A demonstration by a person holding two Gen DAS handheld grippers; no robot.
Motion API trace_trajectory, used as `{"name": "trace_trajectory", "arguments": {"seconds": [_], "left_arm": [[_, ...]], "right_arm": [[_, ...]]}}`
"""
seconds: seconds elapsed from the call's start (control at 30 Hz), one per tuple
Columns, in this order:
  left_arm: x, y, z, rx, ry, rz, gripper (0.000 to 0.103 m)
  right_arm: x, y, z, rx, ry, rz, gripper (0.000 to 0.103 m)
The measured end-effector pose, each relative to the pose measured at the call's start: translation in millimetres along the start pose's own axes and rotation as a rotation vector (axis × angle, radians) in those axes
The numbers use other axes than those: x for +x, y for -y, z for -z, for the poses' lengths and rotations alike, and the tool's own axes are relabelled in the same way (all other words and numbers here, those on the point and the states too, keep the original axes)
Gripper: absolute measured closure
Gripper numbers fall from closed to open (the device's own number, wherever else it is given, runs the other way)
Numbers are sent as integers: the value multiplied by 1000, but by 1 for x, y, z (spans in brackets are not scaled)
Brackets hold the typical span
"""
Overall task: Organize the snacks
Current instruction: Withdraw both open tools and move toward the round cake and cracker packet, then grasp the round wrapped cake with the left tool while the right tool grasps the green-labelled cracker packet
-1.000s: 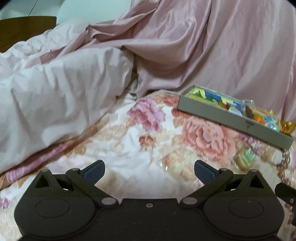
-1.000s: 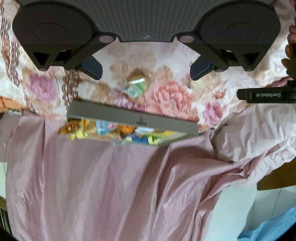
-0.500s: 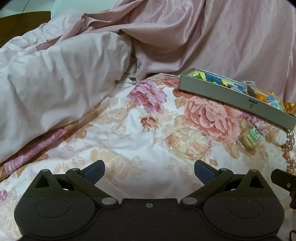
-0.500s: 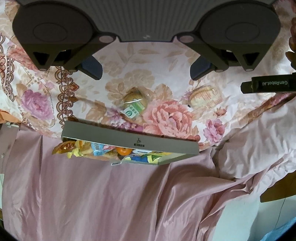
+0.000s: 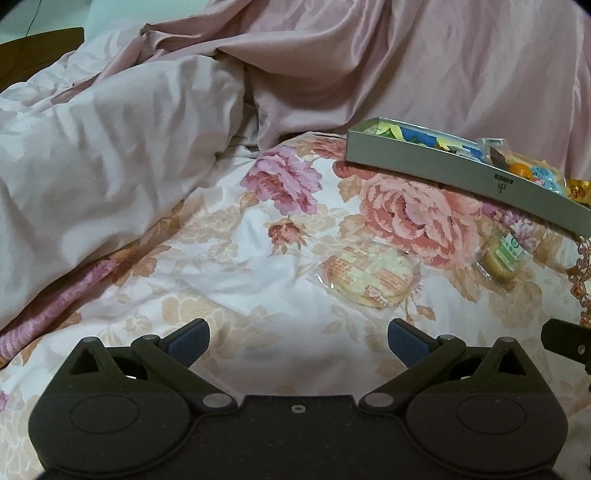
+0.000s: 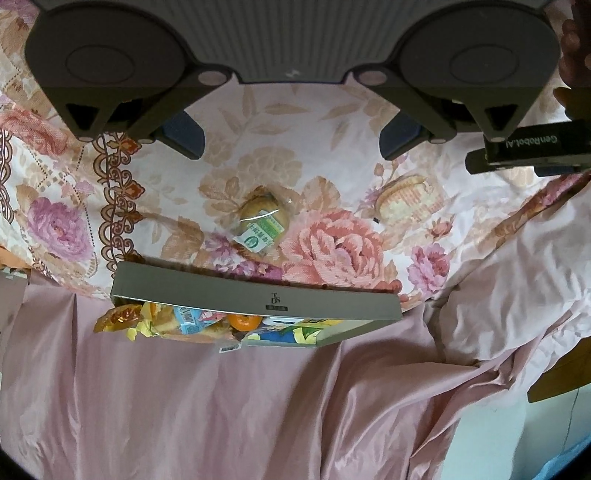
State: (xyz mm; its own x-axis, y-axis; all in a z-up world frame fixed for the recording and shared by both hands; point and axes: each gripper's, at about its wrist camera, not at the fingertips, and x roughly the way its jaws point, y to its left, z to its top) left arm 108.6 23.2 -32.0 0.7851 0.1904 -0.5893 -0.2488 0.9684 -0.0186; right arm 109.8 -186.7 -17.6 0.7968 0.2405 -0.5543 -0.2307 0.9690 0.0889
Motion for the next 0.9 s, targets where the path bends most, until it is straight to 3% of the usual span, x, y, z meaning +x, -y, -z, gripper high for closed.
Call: {"name": "trace_trajectory", "arguments": {"seconds": [0.43,0.7,0.9], "left_arm": [[24,16,-13,-31,-20,52,1],[45,28,-18,26,-33,55,1],[59,36,-24,76,-30,48,1]], "right_arm": [[12,19,-22,39,-29,-37,0],[39,25,-39,-79,-18,-58,0],[64,35,-47,-84,-24,-107,0]]}}
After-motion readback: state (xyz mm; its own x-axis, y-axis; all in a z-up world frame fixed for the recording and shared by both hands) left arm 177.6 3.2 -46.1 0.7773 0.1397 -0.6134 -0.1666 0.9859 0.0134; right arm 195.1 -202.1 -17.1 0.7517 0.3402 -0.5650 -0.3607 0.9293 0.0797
